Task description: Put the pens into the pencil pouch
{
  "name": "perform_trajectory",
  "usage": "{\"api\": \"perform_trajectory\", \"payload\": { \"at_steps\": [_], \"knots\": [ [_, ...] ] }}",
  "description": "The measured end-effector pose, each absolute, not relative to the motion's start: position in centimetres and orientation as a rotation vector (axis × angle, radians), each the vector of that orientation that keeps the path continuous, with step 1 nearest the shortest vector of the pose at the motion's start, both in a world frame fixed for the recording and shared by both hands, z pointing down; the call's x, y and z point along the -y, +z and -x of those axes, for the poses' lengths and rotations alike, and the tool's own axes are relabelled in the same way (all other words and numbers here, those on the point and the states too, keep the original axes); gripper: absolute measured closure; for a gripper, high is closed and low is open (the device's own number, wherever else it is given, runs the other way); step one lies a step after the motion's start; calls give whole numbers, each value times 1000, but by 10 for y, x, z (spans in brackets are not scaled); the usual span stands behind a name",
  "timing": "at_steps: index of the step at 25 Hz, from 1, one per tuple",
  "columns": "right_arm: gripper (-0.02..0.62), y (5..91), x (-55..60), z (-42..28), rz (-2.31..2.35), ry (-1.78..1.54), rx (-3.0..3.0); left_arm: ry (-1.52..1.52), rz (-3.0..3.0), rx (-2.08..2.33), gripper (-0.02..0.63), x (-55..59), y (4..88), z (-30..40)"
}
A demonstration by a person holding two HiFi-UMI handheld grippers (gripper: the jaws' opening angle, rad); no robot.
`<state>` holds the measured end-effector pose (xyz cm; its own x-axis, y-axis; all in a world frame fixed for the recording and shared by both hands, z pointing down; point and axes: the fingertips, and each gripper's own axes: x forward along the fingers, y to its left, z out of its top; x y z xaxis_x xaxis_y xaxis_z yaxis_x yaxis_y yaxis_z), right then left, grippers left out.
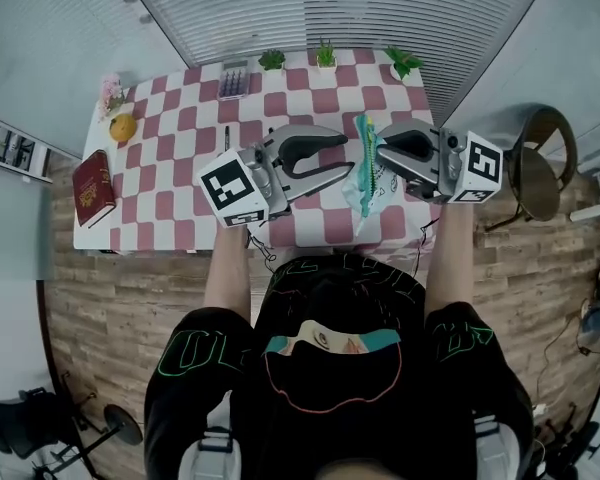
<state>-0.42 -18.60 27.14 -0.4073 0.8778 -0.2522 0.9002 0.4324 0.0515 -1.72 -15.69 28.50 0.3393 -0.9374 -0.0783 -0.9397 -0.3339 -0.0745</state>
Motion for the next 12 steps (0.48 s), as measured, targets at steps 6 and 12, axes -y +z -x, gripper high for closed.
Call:
{"api": "perform_trajectory", "payload": {
  "at_steps": [6, 12],
  "knots": [
    [589, 274, 182, 6, -1617, -108, -2438, 67, 2516, -1730, 448, 165, 285, 17],
    [589, 278, 184, 8, -1641, -107, -2447, 86, 2526, -1727, 443, 177, 286, 15]
  ]
}}
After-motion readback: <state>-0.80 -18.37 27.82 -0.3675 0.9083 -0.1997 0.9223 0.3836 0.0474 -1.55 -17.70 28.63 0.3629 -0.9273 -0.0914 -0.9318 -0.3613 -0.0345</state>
